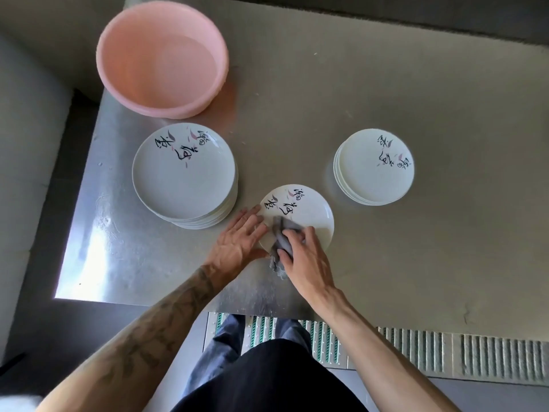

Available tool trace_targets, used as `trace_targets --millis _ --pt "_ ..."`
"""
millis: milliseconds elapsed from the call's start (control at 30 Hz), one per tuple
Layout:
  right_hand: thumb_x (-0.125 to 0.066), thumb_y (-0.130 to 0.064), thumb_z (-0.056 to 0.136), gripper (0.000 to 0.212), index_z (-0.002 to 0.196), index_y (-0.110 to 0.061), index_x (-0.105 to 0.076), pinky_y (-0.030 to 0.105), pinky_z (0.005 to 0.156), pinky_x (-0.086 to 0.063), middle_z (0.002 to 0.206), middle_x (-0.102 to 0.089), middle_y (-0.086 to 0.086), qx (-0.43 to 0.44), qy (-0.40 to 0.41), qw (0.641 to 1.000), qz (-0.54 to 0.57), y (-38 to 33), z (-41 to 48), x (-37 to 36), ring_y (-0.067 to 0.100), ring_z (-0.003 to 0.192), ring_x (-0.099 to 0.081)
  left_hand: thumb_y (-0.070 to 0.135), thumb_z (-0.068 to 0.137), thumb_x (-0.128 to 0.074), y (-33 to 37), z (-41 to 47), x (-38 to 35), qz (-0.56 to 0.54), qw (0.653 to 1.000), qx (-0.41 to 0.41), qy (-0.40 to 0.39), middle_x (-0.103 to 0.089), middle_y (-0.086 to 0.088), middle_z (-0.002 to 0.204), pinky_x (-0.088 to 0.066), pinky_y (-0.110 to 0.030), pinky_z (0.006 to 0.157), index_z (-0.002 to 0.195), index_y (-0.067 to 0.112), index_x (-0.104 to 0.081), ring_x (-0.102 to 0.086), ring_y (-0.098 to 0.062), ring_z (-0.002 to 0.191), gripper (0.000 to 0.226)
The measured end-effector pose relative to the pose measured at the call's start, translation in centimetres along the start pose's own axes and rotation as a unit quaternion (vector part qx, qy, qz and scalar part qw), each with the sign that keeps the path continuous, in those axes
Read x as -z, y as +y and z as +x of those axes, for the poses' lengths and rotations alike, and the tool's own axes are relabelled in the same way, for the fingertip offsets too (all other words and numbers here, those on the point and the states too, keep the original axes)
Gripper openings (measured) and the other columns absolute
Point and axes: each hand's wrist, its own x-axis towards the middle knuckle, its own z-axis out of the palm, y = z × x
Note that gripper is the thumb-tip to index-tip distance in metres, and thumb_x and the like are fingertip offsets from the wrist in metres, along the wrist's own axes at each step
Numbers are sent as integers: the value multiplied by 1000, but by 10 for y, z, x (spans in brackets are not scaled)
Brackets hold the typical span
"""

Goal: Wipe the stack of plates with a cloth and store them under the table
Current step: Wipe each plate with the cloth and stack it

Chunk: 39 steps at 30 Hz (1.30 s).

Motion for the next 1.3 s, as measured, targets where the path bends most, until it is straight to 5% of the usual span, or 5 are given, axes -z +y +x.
trace_targets --millis 200,433,733,1067,1300 --pt "-67 -35 95 49 140 -25 -51 41 88 -54 129 -40 4 -45 25 999 -8 4 27 17 26 119 -48 66 97 -36 4 2 8 -10 999 33 -10 -56 -13 136 -49 -44 102 121 14 -64 -55 -33 123 64" --pt "-64 -25 97 45 140 -28 -51 36 91 -54 135 -34 -2 -8 13 999 49 -3 11 -1 17 125 -48 66 97 -38 1 2 6 -13 999 42 -27 -31 -15 165 -26 -52 123 140 20 -56 -31 -34 152 66" --pt "-66 -28 94 40 132 -26 -55 36 83 -54 125 -41 0 -39 28 999 -2 13 8 11 22 119 -49 41 93 -71 1 5 4 46 998 32 6 -47 -16 156 -40 -56 115 129 16 -66 -45 -37 144 44" --pt "-63 -31 96 46 140 -25 -50 36 89 -53 131 -42 3 -56 28 998 -12 2 20 16 23 126 -46 58 98 -44 8 1 -4 16 999 30 29 -46 -15 157 -34 -53 121 116 13 -65 -39 -30 150 53" --pt "-62 -20 98 49 145 -26 -50 35 94 -53 137 -40 0 1 13 999 43 -11 35 18 17 128 -46 53 93 -62 8 3 -4 -43 997 59 28 -54 -13 150 -41 -47 117 131 8 -63 -47 -30 143 59"
